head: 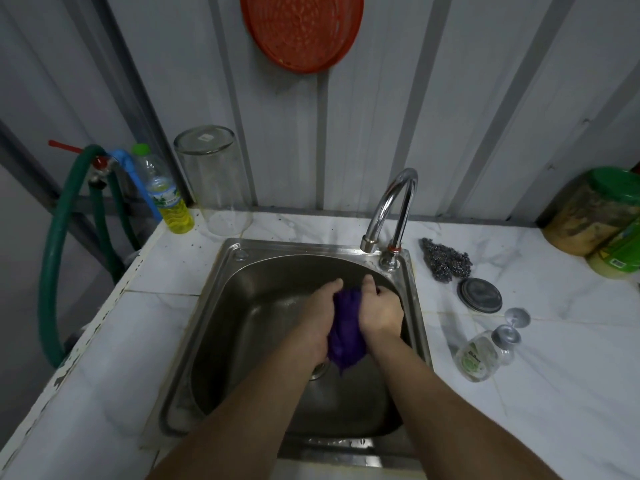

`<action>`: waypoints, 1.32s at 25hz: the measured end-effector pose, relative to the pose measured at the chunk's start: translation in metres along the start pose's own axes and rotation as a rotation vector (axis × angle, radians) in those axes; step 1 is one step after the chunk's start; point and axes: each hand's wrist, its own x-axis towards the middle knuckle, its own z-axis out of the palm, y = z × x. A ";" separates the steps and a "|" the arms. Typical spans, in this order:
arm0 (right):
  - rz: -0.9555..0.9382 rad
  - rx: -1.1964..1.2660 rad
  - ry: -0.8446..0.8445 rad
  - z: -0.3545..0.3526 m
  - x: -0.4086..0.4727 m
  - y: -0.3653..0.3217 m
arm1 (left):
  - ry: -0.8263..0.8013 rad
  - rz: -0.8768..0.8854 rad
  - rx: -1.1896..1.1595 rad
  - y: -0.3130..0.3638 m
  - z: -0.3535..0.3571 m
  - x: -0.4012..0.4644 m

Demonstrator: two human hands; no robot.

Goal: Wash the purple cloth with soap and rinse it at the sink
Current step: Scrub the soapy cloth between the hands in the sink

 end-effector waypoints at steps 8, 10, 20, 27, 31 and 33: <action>-0.021 0.658 -0.306 -0.027 -0.004 -0.013 | 0.071 0.267 -0.175 0.000 -0.019 0.020; -0.109 0.613 -0.289 -0.023 -0.027 -0.024 | 0.130 0.215 -0.181 0.006 -0.010 0.019; -0.319 -0.221 0.038 -0.010 -0.039 -0.039 | -0.009 0.092 -0.124 -0.007 0.000 0.014; -0.528 -0.157 -0.011 0.004 -0.075 -0.018 | -0.067 0.060 -0.231 -0.002 -0.011 0.015; -0.124 -0.140 0.067 -0.022 -0.013 -0.036 | -0.061 -0.011 -0.134 -0.023 0.007 0.013; -0.208 -0.073 0.055 -0.021 -0.026 -0.032 | -0.006 0.028 -0.154 -0.013 0.008 0.018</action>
